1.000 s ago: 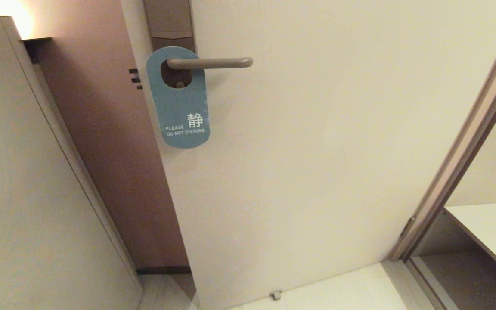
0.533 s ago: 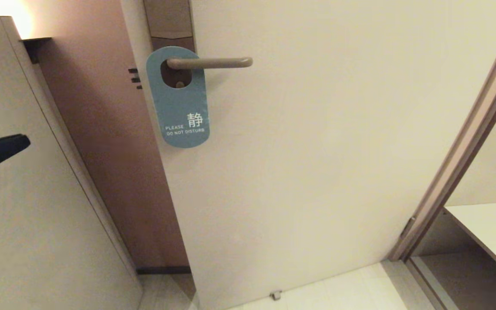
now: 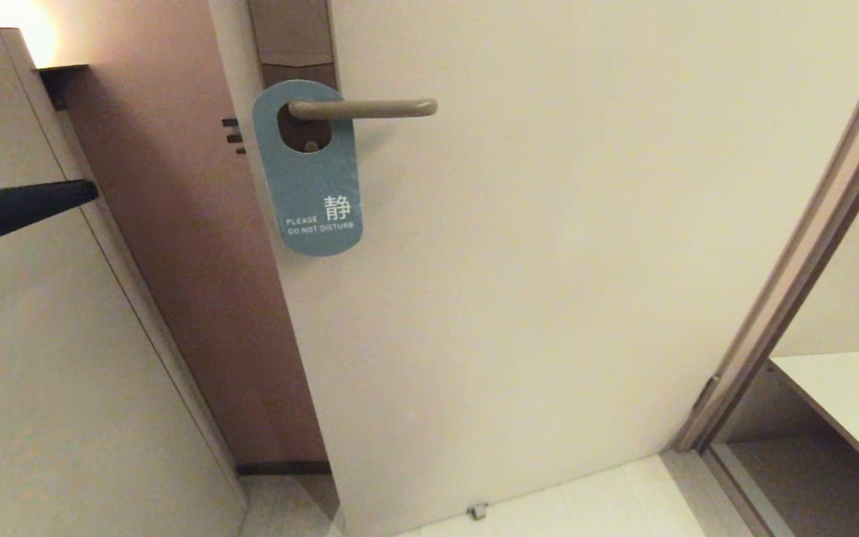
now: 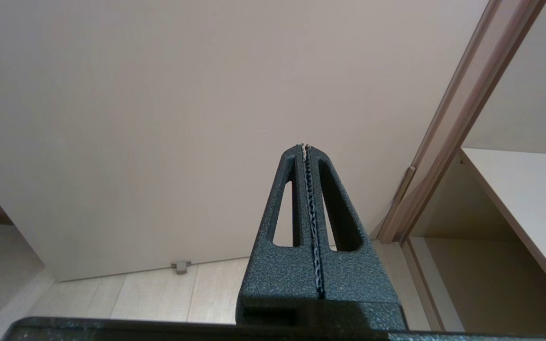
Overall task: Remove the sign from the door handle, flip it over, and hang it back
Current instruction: Take down the sign
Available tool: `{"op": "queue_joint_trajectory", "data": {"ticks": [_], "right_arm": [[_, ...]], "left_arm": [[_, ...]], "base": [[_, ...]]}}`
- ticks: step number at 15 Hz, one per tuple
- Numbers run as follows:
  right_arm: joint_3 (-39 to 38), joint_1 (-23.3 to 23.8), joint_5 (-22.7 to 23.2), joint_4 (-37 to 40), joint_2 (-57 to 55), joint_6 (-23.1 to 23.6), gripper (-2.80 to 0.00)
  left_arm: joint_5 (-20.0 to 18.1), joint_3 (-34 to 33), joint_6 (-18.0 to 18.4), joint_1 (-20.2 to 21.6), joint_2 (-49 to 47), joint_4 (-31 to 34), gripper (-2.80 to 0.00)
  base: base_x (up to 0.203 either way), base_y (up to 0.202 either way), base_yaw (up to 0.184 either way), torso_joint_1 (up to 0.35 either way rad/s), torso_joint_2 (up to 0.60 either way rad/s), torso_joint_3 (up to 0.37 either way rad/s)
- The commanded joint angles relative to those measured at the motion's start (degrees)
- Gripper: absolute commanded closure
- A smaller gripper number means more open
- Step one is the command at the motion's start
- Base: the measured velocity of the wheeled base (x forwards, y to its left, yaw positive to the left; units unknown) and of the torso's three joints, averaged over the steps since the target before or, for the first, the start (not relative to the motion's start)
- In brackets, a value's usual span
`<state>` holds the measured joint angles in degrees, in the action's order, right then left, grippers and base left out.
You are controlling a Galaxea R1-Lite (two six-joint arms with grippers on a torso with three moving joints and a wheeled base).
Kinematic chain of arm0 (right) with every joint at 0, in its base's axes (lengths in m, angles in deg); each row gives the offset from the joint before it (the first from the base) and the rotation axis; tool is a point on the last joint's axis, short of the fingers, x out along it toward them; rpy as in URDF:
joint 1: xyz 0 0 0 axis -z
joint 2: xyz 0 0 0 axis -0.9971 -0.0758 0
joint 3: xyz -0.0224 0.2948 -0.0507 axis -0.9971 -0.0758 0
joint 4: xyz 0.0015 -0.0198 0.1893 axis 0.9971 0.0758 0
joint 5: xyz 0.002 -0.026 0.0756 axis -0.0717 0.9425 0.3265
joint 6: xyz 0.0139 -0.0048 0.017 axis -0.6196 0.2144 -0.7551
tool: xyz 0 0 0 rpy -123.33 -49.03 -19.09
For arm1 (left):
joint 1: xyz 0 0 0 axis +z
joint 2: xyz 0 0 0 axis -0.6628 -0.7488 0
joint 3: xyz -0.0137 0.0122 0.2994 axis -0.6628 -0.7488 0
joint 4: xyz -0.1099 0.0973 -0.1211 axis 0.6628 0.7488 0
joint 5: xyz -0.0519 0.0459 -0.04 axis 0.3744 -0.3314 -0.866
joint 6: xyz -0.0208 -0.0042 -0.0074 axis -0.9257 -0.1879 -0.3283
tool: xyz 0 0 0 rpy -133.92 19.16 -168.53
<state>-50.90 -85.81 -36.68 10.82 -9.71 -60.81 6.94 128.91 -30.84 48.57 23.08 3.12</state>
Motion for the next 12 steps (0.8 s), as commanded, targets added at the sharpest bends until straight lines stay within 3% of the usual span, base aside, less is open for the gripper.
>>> {"op": "queue_joint_trajectory", "data": {"ticks": [1,3,6,9,12], "right_arm": [[0.00,-0.02,0.05,-0.04,-0.02,0.07,0.00],[0.00,-0.02,0.05,-0.07,-0.02,0.07,0.00],[0.00,-0.02,0.05,0.02,-0.02,0.07,0.00],[0.00,-0.02,0.05,-0.05,-0.02,0.07,0.00],[0.00,-0.02,0.05,-0.01,-0.02,0.05,0.00]], "left_arm": [[-6.31,0.39,-0.11,0.82,-4.24,-1.59,0.00],[-11.87,0.22,-0.02,0.83,-6.42,-2.21,0.00],[-13.03,-0.02,3.00,0.80,-10.15,-2.47,0.00],[-13.50,0.33,11.08,0.77,-14.91,-2.54,0.00],[-16.86,0.84,12.78,0.77,-16.40,-2.54,0.00]], "base": [[0.000,0.000,0.000,0.000,0.00,0.000],[0.000,0.000,0.000,0.000,0.00,0.000],[0.000,0.000,0.000,0.000,0.00,0.000],[0.000,0.000,0.000,0.000,0.00,0.000],[0.000,0.000,0.000,0.000,0.00,0.000]]}}
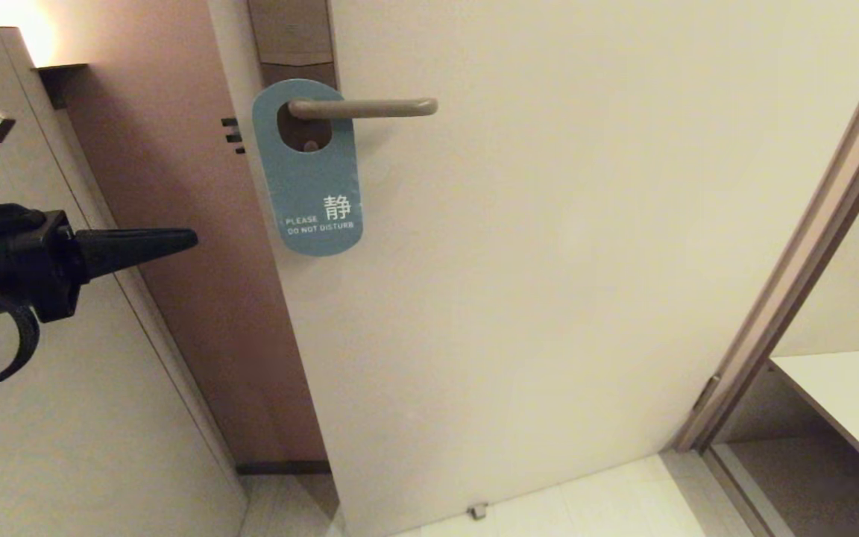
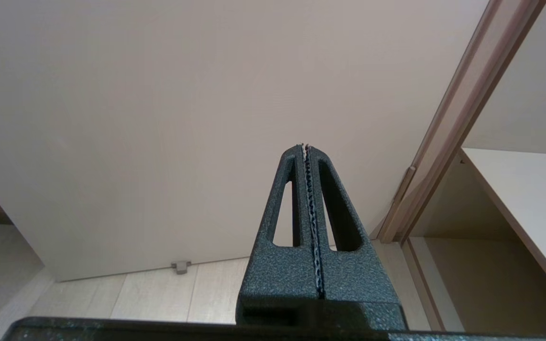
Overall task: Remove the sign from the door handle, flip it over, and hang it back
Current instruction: Take down the sign
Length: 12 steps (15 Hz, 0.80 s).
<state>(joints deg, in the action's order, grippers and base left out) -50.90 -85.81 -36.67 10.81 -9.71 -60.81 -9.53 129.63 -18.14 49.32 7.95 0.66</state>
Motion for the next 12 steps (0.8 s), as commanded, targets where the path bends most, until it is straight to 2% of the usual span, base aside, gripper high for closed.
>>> {"op": "queue_joint_trajectory", "data": {"ticks": [1,2,4,6,8,12], "right_arm": [[0.00,-0.02,0.04,-0.06,-0.02,0.08,0.00],[0.00,-0.02,0.04,-0.03,-0.02,0.07,0.00],[0.00,-0.02,0.04,0.03,-0.02,0.07,0.00],[0.00,-0.02,0.04,-0.01,-0.02,0.04,0.00],[0.00,-0.02,0.04,0.03,-0.02,0.08,0.00],[0.00,-0.02,0.04,0.03,-0.02,-0.01,0.00]], "left_arm": [[-0.40,0.20,0.15,0.10,-1.70,-0.16,0.00],[-0.35,0.51,0.39,0.19,-2.33,-1.20,0.00],[-0.41,0.47,0.56,0.49,-4.68,-7.41,0.00],[-1.91,0.39,0.29,0.71,-7.10,-12.58,0.00],[-3.61,0.47,0.31,0.72,-7.98,-14.55,0.00],[-3.75,0.73,0.17,0.72,-9.97,-16.60,0.00]], "base": [[0.000,0.000,0.000,0.000,0.00,0.000],[0.000,0.000,0.000,0.000,0.00,0.000],[0.000,0.000,0.000,0.000,0.00,0.000],[0.000,0.000,0.000,0.000,0.00,0.000],[0.000,0.000,0.000,0.000,0.00,0.000],[0.000,0.000,0.000,0.000,0.00,0.000]]}}
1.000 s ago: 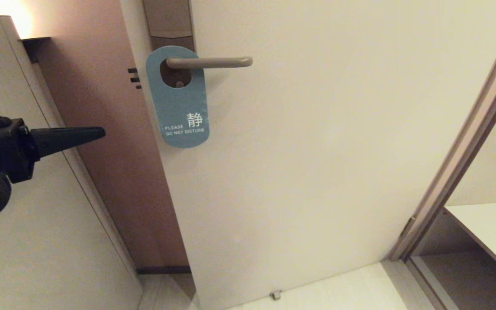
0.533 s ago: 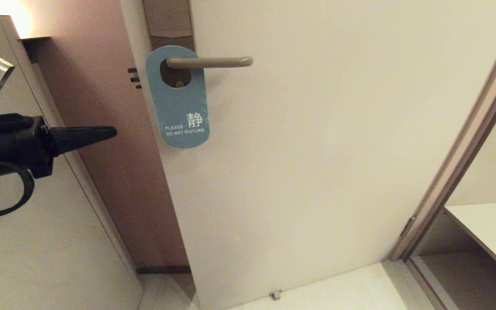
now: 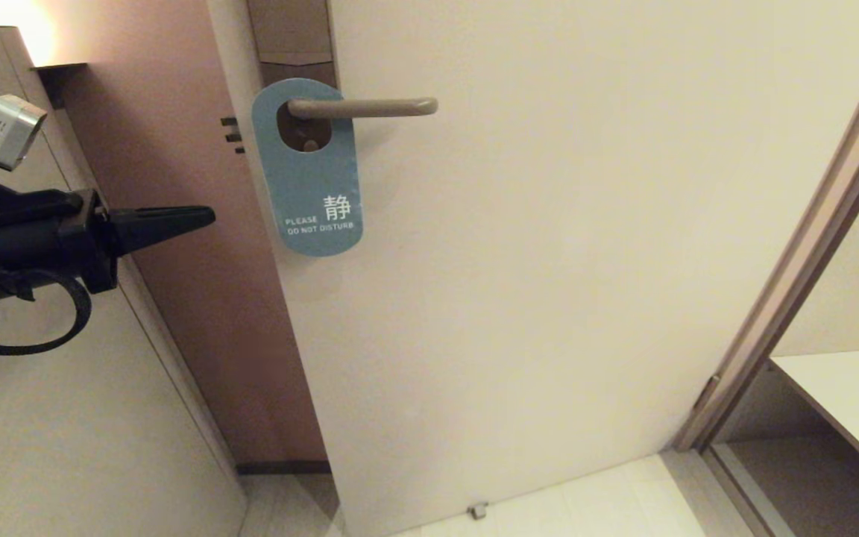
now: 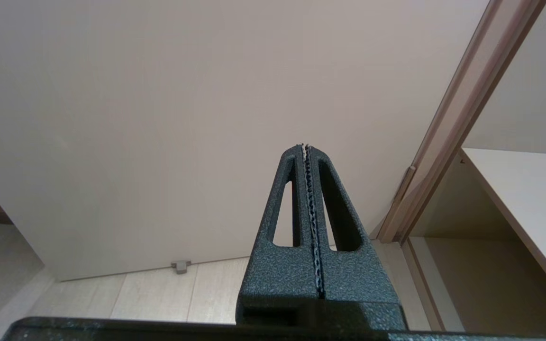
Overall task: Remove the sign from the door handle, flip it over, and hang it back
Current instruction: Take down the sign
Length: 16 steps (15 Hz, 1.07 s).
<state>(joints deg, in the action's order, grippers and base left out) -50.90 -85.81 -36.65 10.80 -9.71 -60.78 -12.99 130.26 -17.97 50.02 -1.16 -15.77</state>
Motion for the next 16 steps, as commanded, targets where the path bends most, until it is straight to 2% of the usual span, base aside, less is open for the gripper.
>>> {"op": "queue_joint_trajectory", "data": {"ticks": [1,4,5,16], "right_arm": [[0.00,-0.02,0.02,-0.05,-0.02,0.05,0.00],[0.00,-0.02,0.02,-0.05,-0.02,0.05,0.00],[0.00,-0.02,0.02,-0.05,-0.02,0.05,0.00],[0.00,-0.02,0.02,0.04,-0.02,-0.03,0.00]], "left_arm": [[-0.48,0.19,0.00,0.02,-1.26,-0.17,0.00],[-1.86,0.63,-0.08,0.02,-1.64,-0.17,0.00],[-1.94,0.72,0.01,0.02,-1.73,-0.26,-2.80],[-4.88,0.72,-0.18,-0.33,-0.94,-2.19,-2.80]], "base": [[0.000,0.000,0.000,0.000,0.00,0.000],[0.000,0.000,0.000,0.000,0.00,0.000],[0.000,0.000,0.000,0.000,0.00,0.000],[0.000,0.000,0.000,0.000,0.00,0.000]]}}
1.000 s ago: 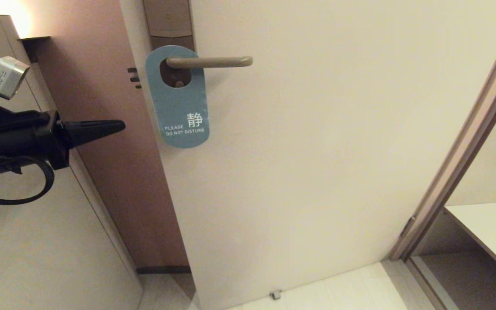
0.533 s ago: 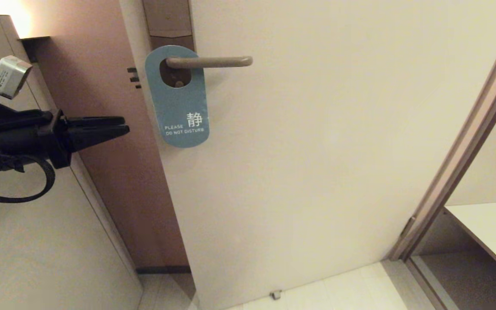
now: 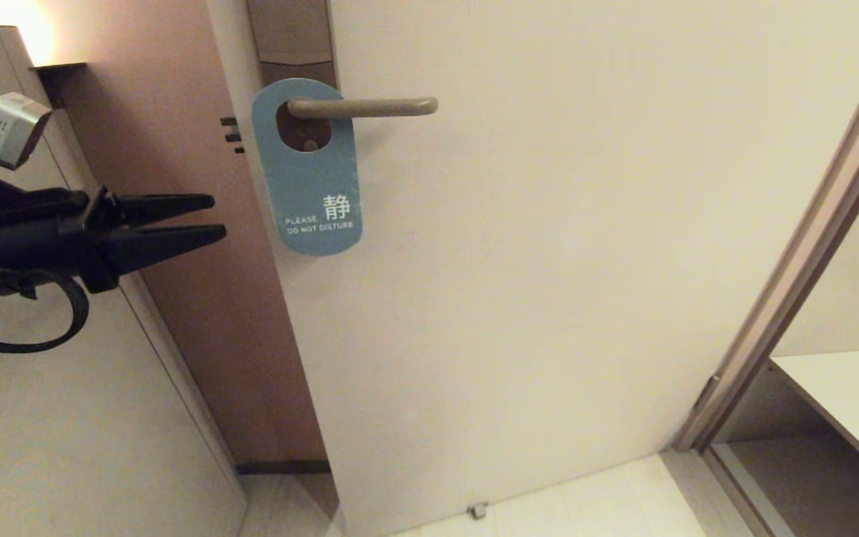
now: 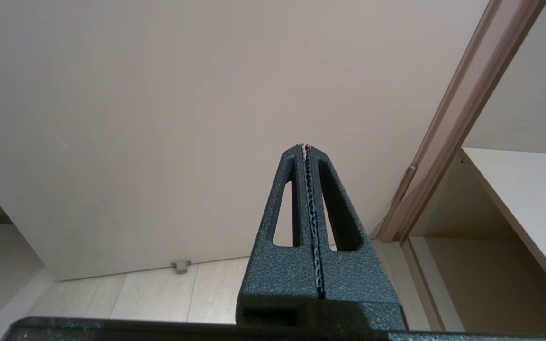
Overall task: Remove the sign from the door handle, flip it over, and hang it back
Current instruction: Take down the sign
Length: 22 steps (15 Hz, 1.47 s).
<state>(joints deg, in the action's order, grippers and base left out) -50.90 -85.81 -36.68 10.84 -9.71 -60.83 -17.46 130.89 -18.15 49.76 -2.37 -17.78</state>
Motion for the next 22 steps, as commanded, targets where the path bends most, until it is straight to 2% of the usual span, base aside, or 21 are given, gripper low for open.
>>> {"op": "queue_joint_trajectory", "data": {"ticks": [1,4,8,14,22], "right_arm": [[0.00,-0.02,0.05,0.00,-0.02,0.10,0.00],[0.00,-0.02,0.05,-0.02,-0.02,0.03,0.00],[0.00,-0.02,0.05,-0.08,-0.02,0.10,0.00],[0.00,-0.02,0.05,-0.02,-0.02,0.10,0.00],[0.00,-0.02,0.05,-0.08,-0.02,0.01,0.00]], "left_arm": [[-1.32,0.16,0.00,-0.14,0.10,-0.18,-2.80],[-1.69,1.16,-0.60,-1.51,-0.64,-0.18,-2.80],[-1.69,4.77,-3.98,-3.84,-2.57,-0.20,-2.80],[-1.70,6.24,-4.13,-6.31,-4.03,-0.09,-2.80],[-1.77,6.10,-5.42,-7.04,-4.77,-0.13,-2.80]], "base": [[0.000,0.000,0.000,0.000,0.00,0.000],[0.000,0.000,0.000,0.000,0.00,0.000],[0.000,0.000,0.000,0.000,0.00,0.000],[0.000,0.000,0.000,0.000,0.00,0.000],[0.000,0.000,0.000,0.000,0.00,0.000]]}}
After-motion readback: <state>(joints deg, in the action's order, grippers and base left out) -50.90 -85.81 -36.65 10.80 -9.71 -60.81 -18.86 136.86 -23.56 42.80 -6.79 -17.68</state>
